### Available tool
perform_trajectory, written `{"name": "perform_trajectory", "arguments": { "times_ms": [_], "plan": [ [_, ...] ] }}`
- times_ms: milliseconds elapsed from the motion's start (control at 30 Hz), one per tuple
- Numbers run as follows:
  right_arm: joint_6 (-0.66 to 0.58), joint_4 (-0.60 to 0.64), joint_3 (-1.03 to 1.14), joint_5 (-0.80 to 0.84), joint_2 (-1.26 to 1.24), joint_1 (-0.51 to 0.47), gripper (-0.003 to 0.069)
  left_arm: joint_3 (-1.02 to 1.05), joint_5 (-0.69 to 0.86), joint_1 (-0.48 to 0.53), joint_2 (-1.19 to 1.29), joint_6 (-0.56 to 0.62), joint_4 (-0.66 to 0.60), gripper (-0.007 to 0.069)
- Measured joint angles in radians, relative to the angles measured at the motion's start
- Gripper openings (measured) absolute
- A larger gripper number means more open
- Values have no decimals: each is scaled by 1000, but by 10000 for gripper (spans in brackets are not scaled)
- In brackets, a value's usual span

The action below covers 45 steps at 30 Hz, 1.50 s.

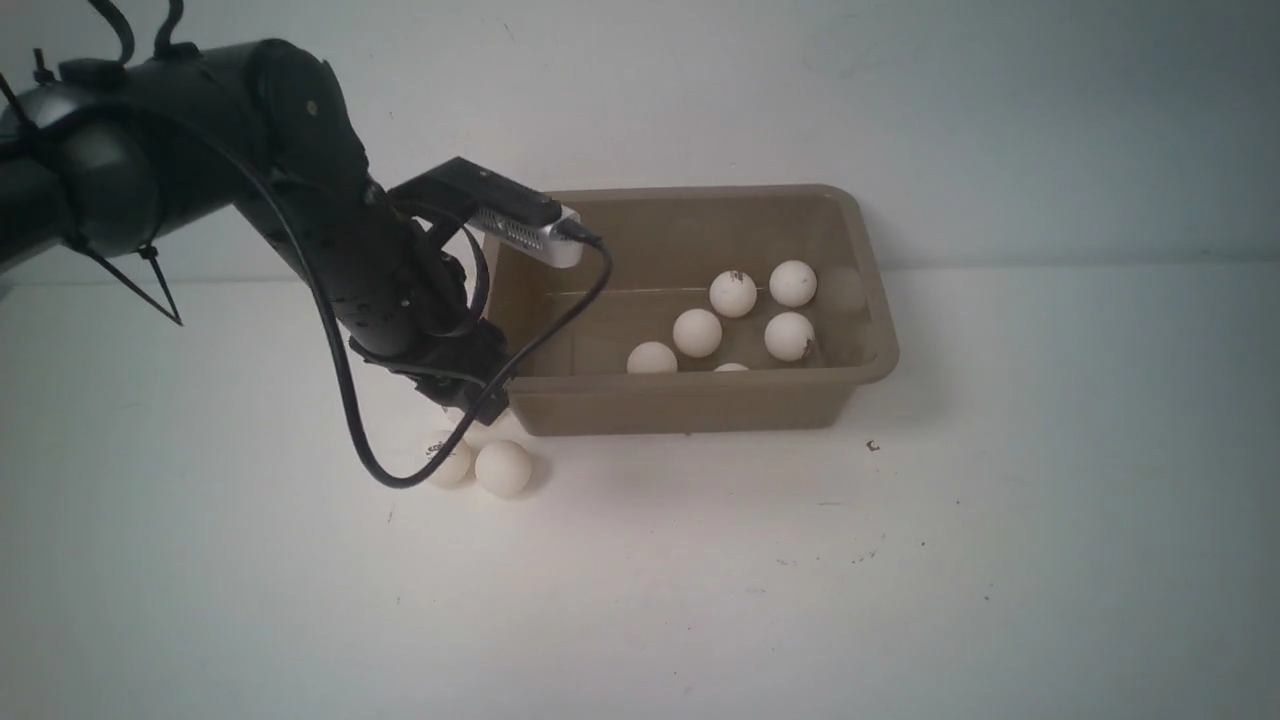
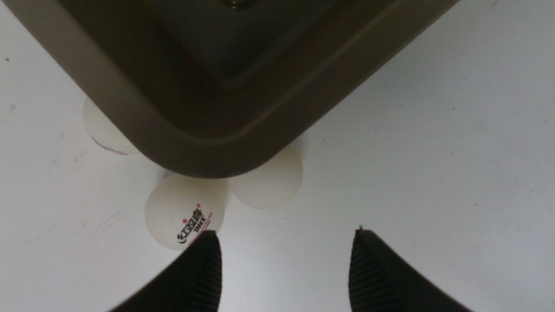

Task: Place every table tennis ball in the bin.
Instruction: Use the left arm to clamp the table tennis ball closest to it

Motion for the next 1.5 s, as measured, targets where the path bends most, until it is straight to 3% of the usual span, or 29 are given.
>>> {"name": "perform_trajectory", "arguments": {
  "times_ms": [1500],
  "plan": [
    [-16, 64, 0, 4, -86, 0, 440, 0, -96, -2, 179, 0, -57, 365]
  ]
}}
